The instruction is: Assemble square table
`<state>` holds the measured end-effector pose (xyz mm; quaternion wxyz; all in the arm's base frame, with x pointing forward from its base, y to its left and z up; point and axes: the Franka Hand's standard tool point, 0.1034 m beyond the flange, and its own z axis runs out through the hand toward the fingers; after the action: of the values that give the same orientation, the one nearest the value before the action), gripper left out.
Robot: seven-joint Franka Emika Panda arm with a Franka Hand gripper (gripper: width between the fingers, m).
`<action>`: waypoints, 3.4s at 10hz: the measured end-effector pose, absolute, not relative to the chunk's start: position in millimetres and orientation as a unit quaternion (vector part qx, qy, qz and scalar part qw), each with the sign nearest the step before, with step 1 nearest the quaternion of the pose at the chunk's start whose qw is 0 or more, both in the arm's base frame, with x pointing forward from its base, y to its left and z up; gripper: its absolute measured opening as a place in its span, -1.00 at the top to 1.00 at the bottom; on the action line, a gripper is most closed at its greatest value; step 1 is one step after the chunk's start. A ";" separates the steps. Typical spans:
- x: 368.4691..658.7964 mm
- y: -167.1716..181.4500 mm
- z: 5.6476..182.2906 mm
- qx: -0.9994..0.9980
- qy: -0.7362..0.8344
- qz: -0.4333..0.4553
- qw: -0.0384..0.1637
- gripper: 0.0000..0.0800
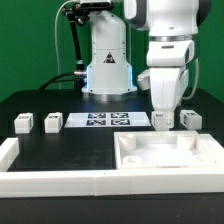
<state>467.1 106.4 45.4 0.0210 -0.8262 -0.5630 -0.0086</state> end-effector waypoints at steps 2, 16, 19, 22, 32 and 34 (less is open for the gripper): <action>466.2 102.1 42.2 -0.829 -0.559 -0.006 0.022 -0.62; 421.1 160.2 42.2 -0.999 0.002 0.014 0.049 -0.62; 408.0 175.5 42.1 -0.998 -0.024 0.019 0.048 -0.62; 404.4 172.6 40.7 -0.998 -0.028 0.047 0.042 -0.62; 379.2 173.4 34.7 -0.924 -0.054 0.378 0.022 -0.62; 370.5 177.4 31.2 -0.897 -0.058 0.439 0.015 -0.62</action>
Offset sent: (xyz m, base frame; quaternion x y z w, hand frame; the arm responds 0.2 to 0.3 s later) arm 0.0000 0.0000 0.0000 0.0000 0.0000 0.1296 0.9916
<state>370.5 177.4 31.2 0.0147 -0.8965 -0.0576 0.4390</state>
